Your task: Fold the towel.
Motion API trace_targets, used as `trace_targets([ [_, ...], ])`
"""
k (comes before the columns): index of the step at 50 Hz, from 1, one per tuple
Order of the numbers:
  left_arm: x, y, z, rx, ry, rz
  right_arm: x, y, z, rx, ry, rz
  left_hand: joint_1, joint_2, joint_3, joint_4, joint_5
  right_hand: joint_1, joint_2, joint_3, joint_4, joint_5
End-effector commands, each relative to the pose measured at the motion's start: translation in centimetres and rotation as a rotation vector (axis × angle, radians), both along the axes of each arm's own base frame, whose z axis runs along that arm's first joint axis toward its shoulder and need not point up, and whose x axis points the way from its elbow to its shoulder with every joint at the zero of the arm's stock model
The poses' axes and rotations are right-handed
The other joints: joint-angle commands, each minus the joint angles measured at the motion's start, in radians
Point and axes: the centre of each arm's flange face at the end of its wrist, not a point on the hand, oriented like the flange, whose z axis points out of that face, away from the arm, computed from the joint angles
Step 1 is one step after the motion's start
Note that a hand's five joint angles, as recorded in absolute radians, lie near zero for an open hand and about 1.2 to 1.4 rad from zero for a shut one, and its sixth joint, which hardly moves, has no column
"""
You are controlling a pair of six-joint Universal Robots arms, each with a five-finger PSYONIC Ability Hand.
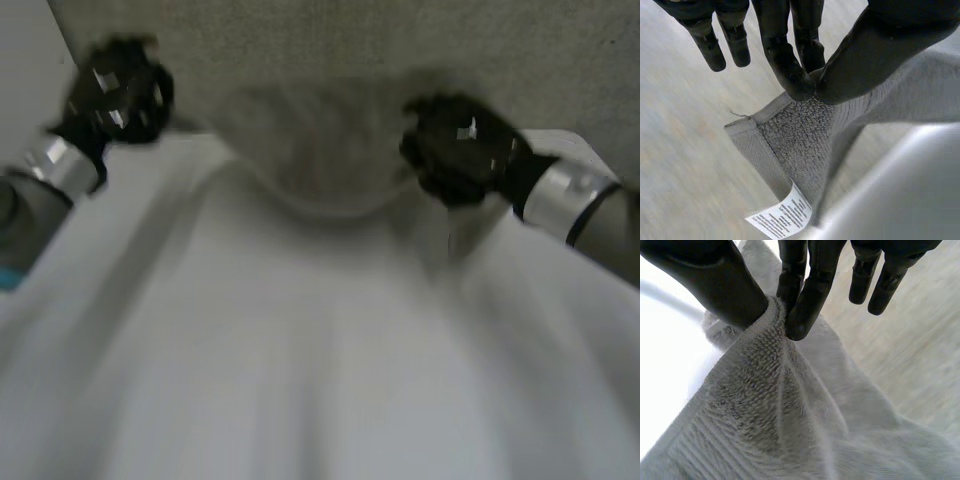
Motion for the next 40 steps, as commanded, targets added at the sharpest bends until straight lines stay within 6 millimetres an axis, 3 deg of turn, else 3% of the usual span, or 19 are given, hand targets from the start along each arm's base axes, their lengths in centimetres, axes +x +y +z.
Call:
trace_targets([
  [1, -0.6, 3.5, -7.1, 0.156, -0.201, -0.023, -1.6, 2.0, -6.8, 0.118, 0.199, -0.004, 0.082, 0.045, -0.049, -0.056, 0.038, 0.1, 0.054, -0.012, -0.058, 0.062],
  [4, -0.8, 4.1, -7.9, 0.183, -0.219, -0.031, -1.8, 2.8, -8.2, 0.158, 0.237, 0.011, 0.082, 0.045, -0.049, -0.056, 0.038, 0.1, 0.054, -0.012, -0.058, 0.062],
  [10, -1.1, 5.4, -8.7, 0.266, -0.241, -0.055, -2.6, 2.7, -8.2, 0.201, 0.237, -0.013, 0.082, 0.045, -0.049, -0.056, 0.038, 0.1, 0.054, -0.012, -0.058, 0.062],
  [15, -0.9, 6.1, -8.3, 0.312, -0.247, -0.055, -3.3, 3.2, -6.0, 0.214, 0.234, -0.02, 0.082, 0.045, -0.049, -0.056, 0.038, 0.1, 0.054, -0.012, -0.058, 0.062],
  [17, -0.6, 6.6, -6.9, 0.305, -0.245, -0.048, -3.4, 3.6, -5.6, 0.215, 0.24, -0.017, 0.082, 0.045, -0.049, -0.056, 0.038, 0.1, 0.054, -0.012, -0.058, 0.062],
  [25, -0.1, 8.3, -4.6, 0.277, -0.225, -0.032, -3.5, 4.5, -3.6, 0.207, 0.233, -0.014, 0.082, 0.045, -0.049, -0.056, 0.038, 0.1, 0.054, -0.012, -0.058, 0.062],
  [30, -0.2, 9.2, -4.7, 0.292, -0.226, -0.034, -3.3, 4.1, -2.9, 0.181, 0.226, -0.032, 0.082, 0.045, -0.049, -0.056, 0.038, 0.1, 0.054, -0.012, -0.058, 0.062],
  [34, -0.3, 9.6, -5.1, 0.307, -0.227, -0.043, -3.1, 2.9, -3.8, 0.232, 0.212, -0.056, 0.082, 0.045, -0.049, -0.056, 0.038, 0.1, 0.054, -0.012, -0.058, 0.062],
  [36, -0.4, 9.7, -5.5, 0.323, -0.224, -0.044, -3.0, 1.1, -5.3, 0.298, 0.201, -0.107, 0.082, 0.045, -0.049, -0.056, 0.038, 0.1, 0.054, -0.012, -0.058, 0.062],
  [40, -0.5, 9.7, -5.7, 0.337, -0.21, -0.039, -2.1, 0.2, -6.5, 0.326, 0.208, -0.126, 0.082, 0.045, -0.049, -0.056, 0.038, 0.1, 0.054, -0.012, -0.058, 0.062],
])
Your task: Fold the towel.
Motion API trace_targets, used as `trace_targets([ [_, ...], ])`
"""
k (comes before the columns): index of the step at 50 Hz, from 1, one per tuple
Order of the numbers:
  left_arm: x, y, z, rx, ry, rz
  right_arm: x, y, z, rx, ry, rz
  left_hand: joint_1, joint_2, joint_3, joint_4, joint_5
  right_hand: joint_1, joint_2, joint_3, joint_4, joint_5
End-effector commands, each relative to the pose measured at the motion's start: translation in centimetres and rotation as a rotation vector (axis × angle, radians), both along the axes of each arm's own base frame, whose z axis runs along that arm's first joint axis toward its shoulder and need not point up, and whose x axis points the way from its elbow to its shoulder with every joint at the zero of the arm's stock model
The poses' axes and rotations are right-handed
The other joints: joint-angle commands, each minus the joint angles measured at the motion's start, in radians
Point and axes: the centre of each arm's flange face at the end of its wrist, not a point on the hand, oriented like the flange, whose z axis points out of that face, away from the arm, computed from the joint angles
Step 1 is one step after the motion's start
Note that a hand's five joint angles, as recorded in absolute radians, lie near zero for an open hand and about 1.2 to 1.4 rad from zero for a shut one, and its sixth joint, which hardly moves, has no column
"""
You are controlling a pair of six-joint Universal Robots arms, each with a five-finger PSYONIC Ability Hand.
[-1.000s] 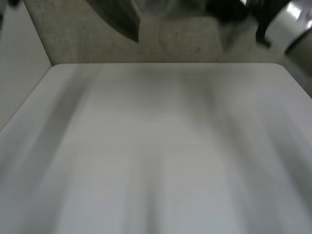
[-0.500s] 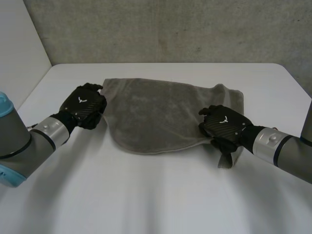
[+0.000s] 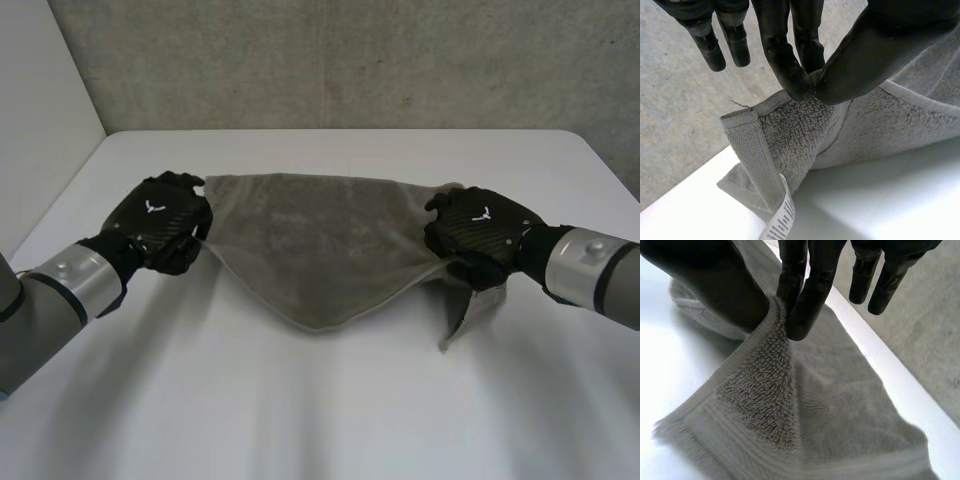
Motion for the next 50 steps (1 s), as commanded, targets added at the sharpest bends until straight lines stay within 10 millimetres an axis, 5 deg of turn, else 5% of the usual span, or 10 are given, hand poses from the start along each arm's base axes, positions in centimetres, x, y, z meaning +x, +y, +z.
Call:
trace_targets([
  [1, -0.2, 0.0, -0.7, 0.033, 0.018, 0.011, 1.7, -2.3, -2.9, 0.067, 0.014, -0.061, 0.082, 0.043, -0.049, -0.056, 0.038, 0.1, 0.054, -0.012, -0.058, 0.062],
  [5, -0.1, -0.3, -1.1, 0.05, 0.024, 0.018, 2.5, -3.4, -3.8, 0.041, 0.029, -0.101, 0.082, 0.043, -0.049, -0.056, 0.038, 0.1, 0.054, -0.012, -0.058, 0.062],
  [7, -0.2, -0.4, -1.4, 0.056, 0.023, 0.018, 2.5, -4.3, -3.9, 0.008, 0.019, -0.183, 0.082, 0.043, -0.049, -0.056, 0.038, -0.494, -0.541, -0.012, -0.058, -0.532],
  [8, -0.1, -0.6, -1.5, 0.06, 0.023, 0.02, 2.5, -4.3, -3.9, 0.008, 0.018, -0.184, 0.082, 0.043, -0.049, -0.056, 0.038, -0.498, -0.544, -0.012, -0.058, -0.536],
  [9, 0.0, -0.7, -1.6, 0.064, 0.023, 0.023, 2.5, -4.7, -3.7, -0.003, -0.003, -0.239, 0.082, 0.043, -0.049, -0.056, 0.038, -0.786, -0.832, -0.012, -0.058, -0.824],
  [11, 0.0, -0.7, -1.7, 0.067, 0.023, 0.023, 2.6, -4.9, -3.5, -0.006, -0.03, -0.283, 0.082, 0.043, -0.049, -0.056, 0.038, -0.918, -0.964, -0.012, -0.058, -0.956],
  [12, 0.0, -0.7, -1.8, 0.069, 0.023, 0.023, 2.5, -5.1, -3.6, 0.0, -0.053, -0.319, 0.082, 0.043, -0.049, -0.056, 0.038, -1.171, -1.217, -0.012, -0.058, -1.16],
  [14, 0.0, -0.7, -1.8, 0.069, 0.021, 0.023, 2.4, -5.0, -3.5, 0.009, -0.071, -0.346, 0.082, 0.043, -0.049, -0.056, 0.038, -1.295, -1.342, -0.012, -0.058, -1.16],
  [29, 0.1, -0.6, -2.0, 0.079, 0.021, 0.028, -0.1, 0.3, -5.8, 0.15, -0.062, -0.404, 0.082, 0.043, -0.049, -0.056, 0.038, -1.297, -1.343, -0.012, -0.058, -1.16],
  [50, 0.8, -0.9, -1.7, 0.086, 0.046, 0.056, -4.2, 1.2, -6.7, 0.093, -0.227, -0.574, 0.082, 0.043, -0.049, -0.056, 0.038, -1.297, -1.343, -0.012, -0.058, -1.16],
])
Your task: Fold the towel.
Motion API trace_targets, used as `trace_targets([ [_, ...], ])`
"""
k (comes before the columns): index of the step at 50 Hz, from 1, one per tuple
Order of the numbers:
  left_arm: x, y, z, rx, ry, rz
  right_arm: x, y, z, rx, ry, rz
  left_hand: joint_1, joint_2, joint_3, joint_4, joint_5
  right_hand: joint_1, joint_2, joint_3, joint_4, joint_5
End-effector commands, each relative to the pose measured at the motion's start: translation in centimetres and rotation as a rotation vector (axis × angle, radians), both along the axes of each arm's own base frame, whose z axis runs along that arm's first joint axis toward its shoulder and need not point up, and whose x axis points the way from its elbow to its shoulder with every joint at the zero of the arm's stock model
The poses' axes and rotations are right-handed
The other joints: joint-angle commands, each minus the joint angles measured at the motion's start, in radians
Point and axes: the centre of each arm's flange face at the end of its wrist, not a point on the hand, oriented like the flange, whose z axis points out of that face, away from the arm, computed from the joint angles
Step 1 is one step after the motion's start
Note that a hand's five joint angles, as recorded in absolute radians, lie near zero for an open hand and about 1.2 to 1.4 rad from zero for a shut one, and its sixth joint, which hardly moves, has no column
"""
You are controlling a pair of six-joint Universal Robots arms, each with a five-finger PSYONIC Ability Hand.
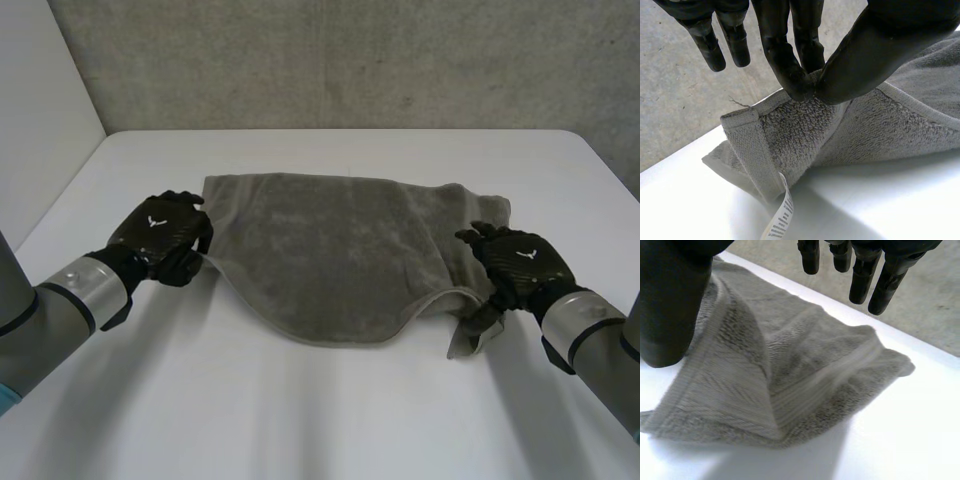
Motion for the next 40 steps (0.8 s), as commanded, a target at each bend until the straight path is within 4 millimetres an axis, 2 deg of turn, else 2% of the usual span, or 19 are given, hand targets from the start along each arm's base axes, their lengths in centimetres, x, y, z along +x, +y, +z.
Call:
trace_targets([
  [1, 0.7, -0.4, 0.4, 0.015, 0.036, 0.033, -1.3, -0.3, -1.1, -0.016, -0.003, -0.05, 0.082, 0.043, -0.049, -0.056, 0.038, -0.095, -0.086, -0.012, -0.058, -0.065],
  [6, 0.7, -0.4, 1.0, 0.038, 0.095, 0.048, -1.9, -0.4, -2.6, 0.035, -0.045, -0.089, 0.082, 0.043, -0.049, -0.056, 0.038, -0.095, -0.086, -0.012, -0.058, -0.065],
  [14, 1.3, -0.7, 0.8, 0.054, 0.102, 0.071, -2.6, -1.1, -3.9, 0.118, -0.131, -0.141, 0.082, 0.043, -0.049, -0.056, 0.038, -0.078, -0.069, -0.012, -0.058, -0.065],
  [16, 1.4, -0.8, 0.8, 0.054, 0.102, 0.076, -2.7, -0.9, -4.8, 0.162, -0.14, -0.152, 0.082, 0.043, -0.049, -0.056, 0.038, -0.063, -0.054, -0.012, -0.058, -0.065],
  [27, 1.8, -0.9, 0.7, 0.06, 0.103, 0.087, -2.6, 0.2, -5.3, 0.199, -0.142, -0.141, 0.082, 0.043, -0.049, -0.056, 0.038, 0.104, 0.113, -0.012, -0.058, -0.04],
  [33, 1.7, -0.7, 0.5, 0.066, 0.102, 0.086, -2.7, 0.9, -4.8, 0.186, -0.154, -0.126, 0.082, 0.043, -0.049, -0.056, 0.038, 0.354, 0.363, -0.012, -0.058, 0.21],
  [35, 1.7, -0.7, 0.5, 0.068, 0.102, 0.086, -3.0, 1.0, -4.6, 0.179, -0.153, -0.134, 0.082, 0.043, -0.049, -0.056, 0.038, 0.555, 0.564, -0.012, -0.058, 0.411],
  [37, 1.7, -0.6, 0.5, 0.068, 0.102, 0.084, -3.2, 0.9, -4.5, 0.172, -0.155, -0.142, 0.082, 0.043, -0.049, -0.056, 0.038, 0.623, 0.632, -0.012, -0.058, 0.479],
  [39, 1.7, -0.7, 0.4, 0.069, 0.101, 0.086, -3.7, 0.7, -4.3, 0.148, -0.157, -0.156, 0.082, 0.043, -0.049, -0.056, 0.038, 0.854, 0.864, -0.012, -0.058, 0.71],
  [40, 1.7, -0.7, 0.4, 0.069, 0.101, 0.086, -3.7, 0.7, -4.3, 0.148, -0.157, -0.156, 0.082, 0.043, -0.049, -0.056, 0.038, 0.856, 0.865, -0.012, -0.058, 0.712],
])
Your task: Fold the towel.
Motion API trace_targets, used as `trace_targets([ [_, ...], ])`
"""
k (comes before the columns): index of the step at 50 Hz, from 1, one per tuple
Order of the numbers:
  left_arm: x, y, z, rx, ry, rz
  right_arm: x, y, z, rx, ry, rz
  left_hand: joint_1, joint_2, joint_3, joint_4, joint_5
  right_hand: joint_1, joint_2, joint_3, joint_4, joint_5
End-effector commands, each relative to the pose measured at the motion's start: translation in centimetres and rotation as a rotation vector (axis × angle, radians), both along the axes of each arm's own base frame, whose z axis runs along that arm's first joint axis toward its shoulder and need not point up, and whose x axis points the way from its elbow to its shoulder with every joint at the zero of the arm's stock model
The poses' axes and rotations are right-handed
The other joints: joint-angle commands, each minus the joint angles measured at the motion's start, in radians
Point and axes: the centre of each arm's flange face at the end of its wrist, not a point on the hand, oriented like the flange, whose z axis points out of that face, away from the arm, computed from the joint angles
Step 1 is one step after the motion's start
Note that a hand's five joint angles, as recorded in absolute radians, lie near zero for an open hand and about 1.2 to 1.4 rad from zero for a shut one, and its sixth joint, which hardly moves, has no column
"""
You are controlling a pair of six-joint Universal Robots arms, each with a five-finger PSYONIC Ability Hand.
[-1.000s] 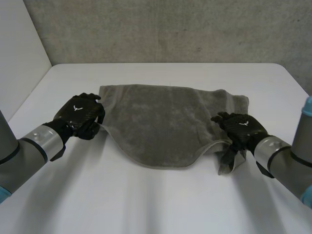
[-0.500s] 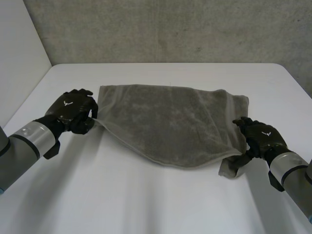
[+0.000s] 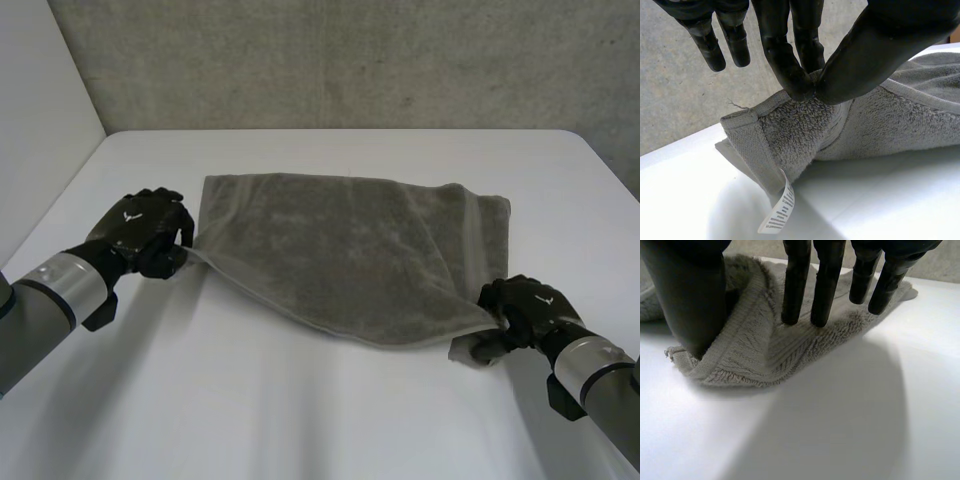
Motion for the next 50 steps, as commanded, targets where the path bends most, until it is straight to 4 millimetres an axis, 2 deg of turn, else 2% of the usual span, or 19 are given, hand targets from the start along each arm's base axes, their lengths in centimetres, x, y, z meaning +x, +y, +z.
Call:
trace_targets([
  [1, 0.0, 0.0, -0.1, 0.0, 0.0, 0.0, -0.9, -0.4, 0.7, -0.051, 0.0, -0.032, 0.082, 0.043, -0.049, -0.056, 0.038, 0.332, 0.344, -0.012, -0.058, 0.336],
  [2, 0.0, 0.0, -0.1, 0.0, 0.0, 0.0, -0.9, -0.4, 0.7, -0.051, 0.0, -0.032, 0.082, 0.043, -0.049, -0.056, 0.038, 0.333, 0.344, -0.012, -0.058, 0.337],
  [4, 0.0, 0.0, -0.1, 0.0, 0.0, 0.002, -1.3, -1.0, 1.3, -0.097, -0.001, -0.044, 0.082, 0.043, -0.049, -0.056, 0.038, 0.685, 0.697, -0.012, -0.058, 0.689],
  [12, 0.2, -0.1, 0.3, -0.007, 0.001, 0.006, -0.3, -3.7, 4.7, -0.24, -0.04, 0.062, 0.082, 0.043, -0.049, -0.056, 0.038, 0.687, 0.699, -0.012, -0.058, 0.691],
  [15, 1.1, -0.7, 1.6, -0.032, 0.026, 0.042, 0.1, -4.3, 5.8, -0.255, -0.052, 0.106, 0.082, 0.043, -0.049, -0.056, 0.038, 0.687, 0.699, -0.012, -0.058, 0.691],
  [17, 1.4, -0.9, 1.9, -0.038, 0.038, 0.054, 0.9, -6.0, 9.3, -0.31, -0.065, 0.188, 0.082, 0.043, -0.049, -0.056, 0.038, 0.687, 0.699, -0.012, -0.058, 0.691],
  [22, 1.5, -1.0, 3.6, -0.06, 0.095, 0.068, 2.8, -7.5, 13.1, -0.331, -0.062, 0.315, 0.082, 0.043, -0.049, -0.056, 0.038, 0.687, 0.699, -0.012, -0.058, 0.691],
  [27, 1.1, -0.3, 3.5, -0.045, 0.112, 0.056, 6.0, -7.7, 11.8, -0.281, -0.005, 0.447, 0.082, 0.043, -0.049, -0.056, 0.038, 0.687, 0.699, -0.012, -0.058, 0.691],
  [29, 1.0, -0.2, 3.3, -0.039, 0.111, 0.052, 8.0, -7.6, 8.0, -0.202, 0.066, 0.518, 0.082, 0.043, -0.049, -0.056, 0.038, 0.687, 0.699, -0.012, -0.058, 0.691],
  [30, 0.9, 0.0, 3.1, -0.031, 0.111, 0.049, 8.0, -7.6, 8.0, -0.201, 0.067, 0.518, 0.082, 0.043, -0.049, -0.056, 0.038, 0.687, 0.699, -0.012, -0.058, 0.691],
  [32, 0.8, 0.1, 2.9, -0.026, 0.11, 0.045, 8.8, -7.6, 3.8, -0.104, 0.124, 0.506, 0.082, 0.043, -0.049, -0.056, 0.038, 0.687, 0.699, -0.012, -0.058, 0.691],
  [33, 0.6, 0.2, 2.7, -0.017, 0.11, 0.039, 8.8, -7.6, 3.8, -0.104, 0.125, 0.506, 0.082, 0.043, -0.049, -0.056, 0.038, 0.687, 0.699, -0.012, -0.058, 0.691],
  [34, 0.6, 0.2, 2.7, -0.017, 0.11, 0.039, 9.0, -7.5, 2.6, -0.079, 0.162, 0.475, 0.082, 0.043, -0.049, -0.056, 0.038, 0.168, 0.179, -0.012, -0.058, 0.172],
  [35, 0.5, 0.2, 2.6, -0.015, 0.11, 0.036, 9.0, -7.5, 2.6, -0.079, 0.162, 0.475, 0.082, 0.043, -0.049, -0.056, 0.038, 0.163, 0.174, -0.012, -0.058, 0.167],
  [36, 0.5, 0.2, 2.6, -0.015, 0.11, 0.036, 8.9, -7.5, 2.3, -0.074, 0.19, 0.441, 0.082, 0.043, -0.049, -0.056, 0.038, -0.625, -0.613, -0.012, -0.058, -0.531],
  [37, 0.5, 0.2, 2.5, -0.013, 0.109, 0.035, 8.7, -7.5, 2.3, -0.072, 0.206, 0.403, 0.082, 0.043, -0.049, -0.056, 0.038, -0.703, -0.691, -0.012, -0.058, -0.531],
  [41, 0.5, 0.2, 2.4, -0.011, 0.108, 0.035, 8.2, -7.0, 2.6, -0.07, 0.225, 0.365, 0.082, 0.043, -0.049, -0.056, 0.038, -0.709, -0.698, -0.012, -0.058, -0.531],
  [45, 0.5, 0.1, 2.1, -0.005, 0.105, 0.035, 7.1, -5.2, 5.6, -0.13, 0.196, 0.313, 0.082, 0.043, -0.049, -0.056, 0.038, -0.709, -0.698, -0.012, -0.058, -0.531],
  [50, 0.4, 0.2, 2.1, -0.003, 0.105, 0.032, 5.7, -3.1, 6.1, -0.176, 0.128, 0.221, 0.082, 0.043, -0.049, -0.056, 0.038, -0.709, -0.698, -0.012, -0.058, -0.531],
])
